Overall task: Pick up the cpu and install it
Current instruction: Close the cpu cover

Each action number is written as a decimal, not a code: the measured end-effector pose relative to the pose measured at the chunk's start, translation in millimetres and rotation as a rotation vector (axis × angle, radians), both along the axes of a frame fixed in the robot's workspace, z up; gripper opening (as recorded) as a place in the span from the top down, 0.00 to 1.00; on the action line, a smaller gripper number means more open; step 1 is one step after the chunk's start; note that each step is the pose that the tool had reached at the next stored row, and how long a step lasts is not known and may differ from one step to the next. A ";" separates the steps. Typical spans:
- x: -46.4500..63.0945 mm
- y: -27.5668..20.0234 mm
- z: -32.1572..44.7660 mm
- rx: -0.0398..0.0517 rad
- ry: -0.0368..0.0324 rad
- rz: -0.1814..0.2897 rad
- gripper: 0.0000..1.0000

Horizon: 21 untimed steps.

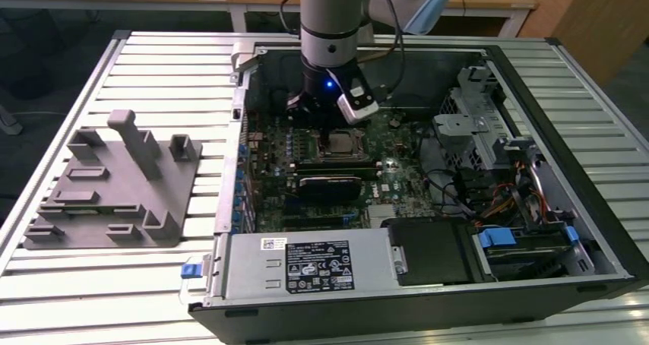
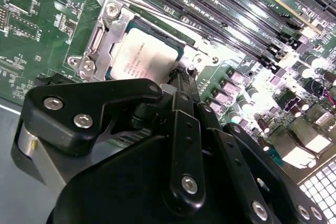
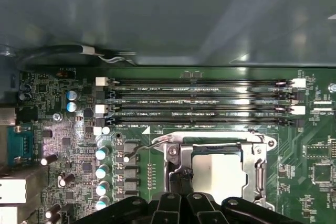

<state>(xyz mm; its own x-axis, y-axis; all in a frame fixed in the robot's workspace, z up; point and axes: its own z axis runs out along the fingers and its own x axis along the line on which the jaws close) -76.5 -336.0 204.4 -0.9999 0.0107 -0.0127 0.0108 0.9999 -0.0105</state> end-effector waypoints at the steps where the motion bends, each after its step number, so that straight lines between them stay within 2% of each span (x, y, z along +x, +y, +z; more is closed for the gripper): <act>1: -0.2 0.0 -0.6 0.0001 -0.0001 0.000 0.89; 10: -1.6 0.0 -4.7 0.0000 0.0000 0.000 0.89; 21: -2.1 0.0 -6.3 -0.0001 0.0000 0.000 0.89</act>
